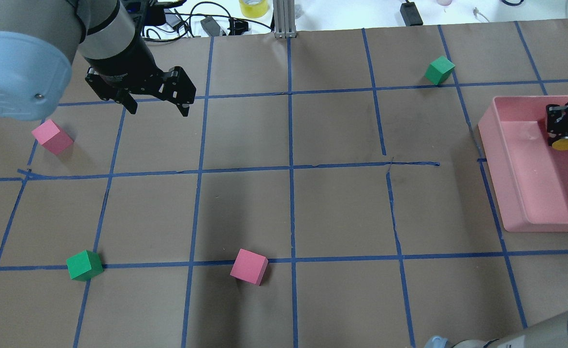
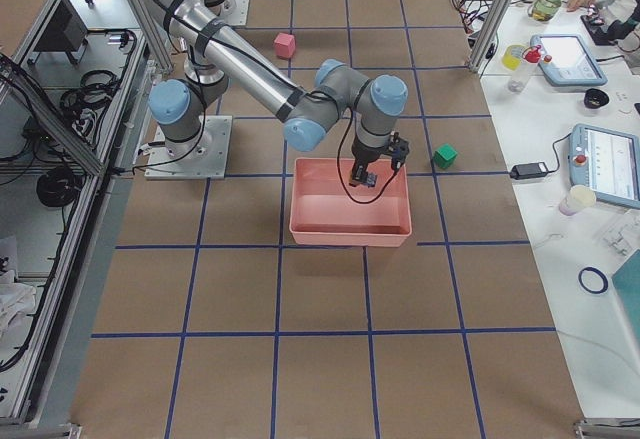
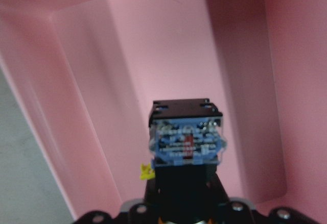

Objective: Align button upright
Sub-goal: 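Carry the button with the right gripper to the table center and lower it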

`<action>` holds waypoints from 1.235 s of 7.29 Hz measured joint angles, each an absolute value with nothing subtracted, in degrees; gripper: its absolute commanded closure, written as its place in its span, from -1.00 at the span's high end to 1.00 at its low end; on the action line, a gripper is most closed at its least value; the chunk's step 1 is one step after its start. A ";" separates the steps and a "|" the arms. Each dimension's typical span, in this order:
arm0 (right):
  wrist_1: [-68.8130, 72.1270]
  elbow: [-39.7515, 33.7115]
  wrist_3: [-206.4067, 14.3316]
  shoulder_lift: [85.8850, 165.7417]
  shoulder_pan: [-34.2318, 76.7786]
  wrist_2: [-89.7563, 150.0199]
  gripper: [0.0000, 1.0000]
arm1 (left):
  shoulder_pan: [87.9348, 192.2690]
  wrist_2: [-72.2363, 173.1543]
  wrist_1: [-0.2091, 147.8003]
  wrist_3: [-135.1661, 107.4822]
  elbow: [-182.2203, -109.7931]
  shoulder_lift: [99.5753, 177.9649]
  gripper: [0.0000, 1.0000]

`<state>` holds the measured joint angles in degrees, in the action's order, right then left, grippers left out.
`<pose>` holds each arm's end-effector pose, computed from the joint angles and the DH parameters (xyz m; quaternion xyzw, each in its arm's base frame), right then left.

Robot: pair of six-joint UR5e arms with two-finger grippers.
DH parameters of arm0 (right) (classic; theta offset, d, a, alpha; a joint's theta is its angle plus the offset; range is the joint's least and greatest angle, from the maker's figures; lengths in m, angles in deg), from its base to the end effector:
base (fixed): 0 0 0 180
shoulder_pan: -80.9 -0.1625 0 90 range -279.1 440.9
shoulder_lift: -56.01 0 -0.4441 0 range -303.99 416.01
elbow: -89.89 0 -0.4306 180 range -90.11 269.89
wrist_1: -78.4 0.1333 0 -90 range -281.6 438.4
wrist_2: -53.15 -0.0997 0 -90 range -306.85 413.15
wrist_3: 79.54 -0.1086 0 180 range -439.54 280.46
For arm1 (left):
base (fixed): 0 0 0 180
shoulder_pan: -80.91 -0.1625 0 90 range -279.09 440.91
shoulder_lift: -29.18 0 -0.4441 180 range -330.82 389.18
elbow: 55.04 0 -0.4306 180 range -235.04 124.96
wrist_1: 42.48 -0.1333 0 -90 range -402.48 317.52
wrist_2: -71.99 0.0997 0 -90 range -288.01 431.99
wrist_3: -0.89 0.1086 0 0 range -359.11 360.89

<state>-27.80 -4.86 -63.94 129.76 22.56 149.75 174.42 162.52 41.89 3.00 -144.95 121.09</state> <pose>-0.2208 -0.5882 0.3187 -0.1370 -0.9880 -0.0614 0.0359 -0.1658 -0.5427 0.4909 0.0488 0.9982 -0.0333 0.0042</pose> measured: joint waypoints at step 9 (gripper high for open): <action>-32.14 10.13 -90.13 115.14 -19.90 144.91 -1.00 | 174.42 162.52 41.89 3.00 -145.05 121.02 1.00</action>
<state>-32.14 10.13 -90.13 115.14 -19.90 144.91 174.42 162.52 41.89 3.00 -145.05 121.02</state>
